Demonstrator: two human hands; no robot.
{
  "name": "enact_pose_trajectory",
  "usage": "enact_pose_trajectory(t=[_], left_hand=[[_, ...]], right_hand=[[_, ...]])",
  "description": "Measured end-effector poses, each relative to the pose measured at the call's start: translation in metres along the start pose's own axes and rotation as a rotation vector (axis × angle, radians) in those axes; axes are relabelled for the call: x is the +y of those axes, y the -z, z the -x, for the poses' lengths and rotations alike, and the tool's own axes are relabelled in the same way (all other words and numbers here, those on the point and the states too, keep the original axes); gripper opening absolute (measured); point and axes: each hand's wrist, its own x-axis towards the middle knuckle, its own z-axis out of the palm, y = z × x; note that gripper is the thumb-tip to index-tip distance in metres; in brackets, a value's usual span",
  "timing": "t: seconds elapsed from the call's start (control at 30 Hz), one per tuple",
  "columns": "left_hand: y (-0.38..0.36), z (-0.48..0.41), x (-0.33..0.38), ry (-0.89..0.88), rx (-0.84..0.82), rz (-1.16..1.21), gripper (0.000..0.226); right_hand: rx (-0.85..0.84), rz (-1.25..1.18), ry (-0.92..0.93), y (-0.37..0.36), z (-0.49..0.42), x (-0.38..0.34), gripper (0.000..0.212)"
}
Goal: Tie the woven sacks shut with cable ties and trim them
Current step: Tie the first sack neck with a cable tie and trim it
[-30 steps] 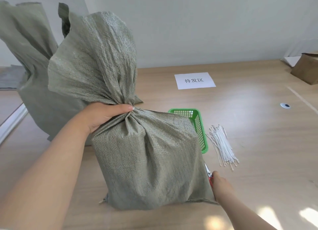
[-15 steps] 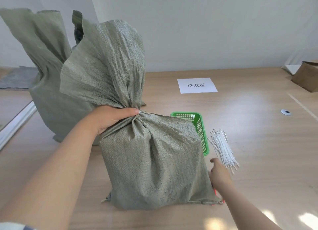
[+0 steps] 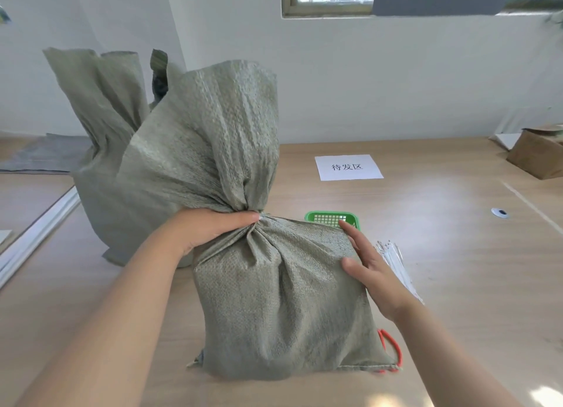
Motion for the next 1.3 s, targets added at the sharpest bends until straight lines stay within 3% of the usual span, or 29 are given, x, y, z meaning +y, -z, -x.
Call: enact_pose_trajectory(t=[0.07,0.17,0.2,0.3,0.43,0.5,0.63,0.73,0.83,0.97,1.17,1.3], left_hand=[[0.001,0.009,-0.003,0.012,0.028,-0.034,0.091],[0.001,0.018,-0.015,-0.032,0.098,0.011,0.033],[0.0,0.023,-0.019,-0.039,0.111,0.027,0.028],[-0.001,0.034,-0.044,-0.062,0.147,0.162,0.067],[-0.013,0.056,-0.078,-0.125,0.149,0.508,0.086],[-0.023,0.068,-0.094,-0.141,0.166,0.547,0.096],[-0.045,0.089,-0.116,-0.08,0.169,0.524,0.085],[-0.057,0.093,-0.128,-0.006,0.191,0.519,0.104],[-0.066,0.094,-0.125,0.042,0.237,0.531,0.108],[-0.075,0.099,-0.112,0.027,0.311,0.534,0.096],[-0.084,0.112,-0.079,-0.021,0.398,0.592,0.11],[-0.08,0.112,-0.051,-0.026,0.425,0.581,0.1]], right_hand=[[0.013,0.013,-0.01,-0.004,0.002,-0.002,0.08],[0.028,0.019,-0.019,-0.006,0.005,-0.005,0.081],[0.026,0.021,-0.021,-0.006,0.006,-0.004,0.081],[0.012,0.022,-0.02,-0.006,0.006,-0.005,0.083],[-0.04,-0.018,-0.028,-0.003,0.006,-0.001,0.092],[-0.071,-0.058,-0.043,-0.002,0.009,0.002,0.094],[-0.106,-0.082,-0.077,0.001,0.015,0.005,0.086],[-0.108,-0.123,-0.135,0.003,0.017,0.008,0.087],[-0.134,-0.119,-0.119,0.009,0.016,0.019,0.092],[-0.177,-0.142,-0.09,0.016,0.019,0.018,0.099],[-0.169,-0.159,-0.028,0.022,0.022,0.003,0.087],[-0.156,-0.16,0.017,0.029,0.018,-0.018,0.093]])
